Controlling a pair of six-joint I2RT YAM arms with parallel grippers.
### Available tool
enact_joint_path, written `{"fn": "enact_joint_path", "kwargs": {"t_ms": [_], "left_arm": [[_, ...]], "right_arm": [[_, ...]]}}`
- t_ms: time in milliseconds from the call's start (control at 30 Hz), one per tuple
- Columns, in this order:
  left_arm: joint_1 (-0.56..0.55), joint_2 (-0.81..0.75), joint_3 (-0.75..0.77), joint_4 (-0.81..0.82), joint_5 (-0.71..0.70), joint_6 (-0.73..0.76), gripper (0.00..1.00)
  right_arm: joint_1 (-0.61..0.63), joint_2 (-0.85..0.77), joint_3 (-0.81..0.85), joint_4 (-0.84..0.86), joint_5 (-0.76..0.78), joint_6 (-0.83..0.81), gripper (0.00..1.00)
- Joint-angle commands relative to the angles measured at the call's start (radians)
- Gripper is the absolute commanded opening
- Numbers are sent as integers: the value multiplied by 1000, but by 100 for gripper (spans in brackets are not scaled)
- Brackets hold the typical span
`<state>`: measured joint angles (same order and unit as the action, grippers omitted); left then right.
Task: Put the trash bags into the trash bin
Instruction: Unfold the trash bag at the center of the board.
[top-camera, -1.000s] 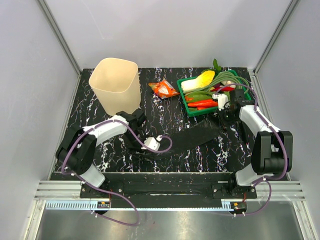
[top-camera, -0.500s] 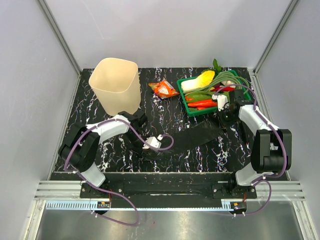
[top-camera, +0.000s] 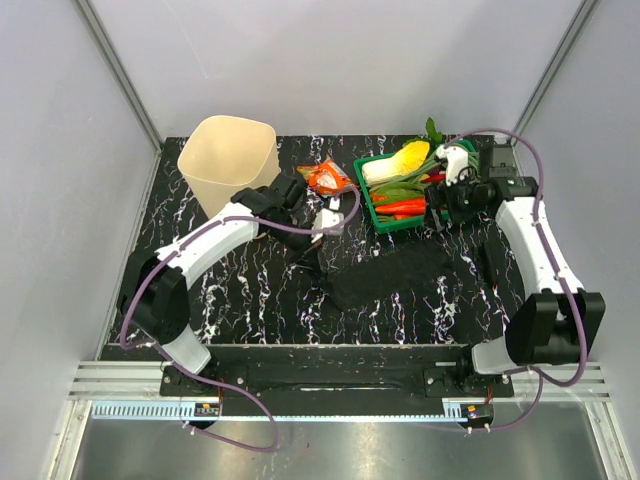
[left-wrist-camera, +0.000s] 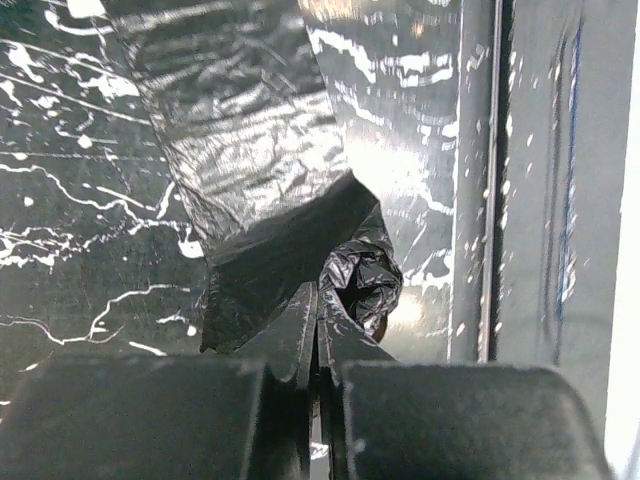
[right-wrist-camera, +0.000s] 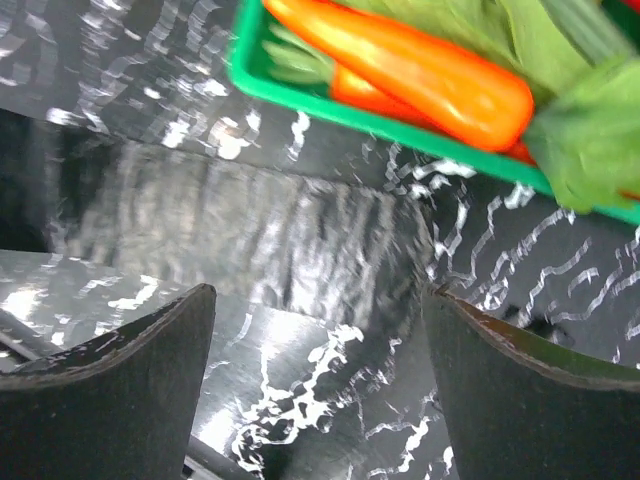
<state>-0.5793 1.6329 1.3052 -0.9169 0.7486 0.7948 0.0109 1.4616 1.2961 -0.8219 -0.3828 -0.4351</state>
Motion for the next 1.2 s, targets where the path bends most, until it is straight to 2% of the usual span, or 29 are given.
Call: {"fn": "enact_joint_path", "kwargs": {"t_ms": [0, 67, 200, 333, 567, 767, 933, 1167], "left_arm": [[-5, -13, 58, 171, 95, -340, 0], [-11, -10, 66, 245, 68, -440, 0], [-25, 4, 104, 354, 15, -636, 0], [-25, 12, 202, 403, -32, -781, 0], [-25, 18, 365, 447, -239, -969, 0], [-25, 53, 376, 497, -279, -1109, 0], [-30, 65, 373, 533, -278, -1171, 0], [-48, 62, 353, 556, -250, -1229, 0]], "right_arm": [[21, -70, 80, -112, -275, 27, 88], [79, -87, 74, -123, -326, 30, 87], [202, -135, 57, -85, -320, 77, 85], [218, -126, 136, -120, -356, 108, 81], [250, -95, 265, -172, -418, 165, 64], [290, -55, 285, -114, -426, 240, 54], [327, -3, 270, -71, -449, 271, 53], [350, 29, 204, 104, -410, 372, 63]]}}
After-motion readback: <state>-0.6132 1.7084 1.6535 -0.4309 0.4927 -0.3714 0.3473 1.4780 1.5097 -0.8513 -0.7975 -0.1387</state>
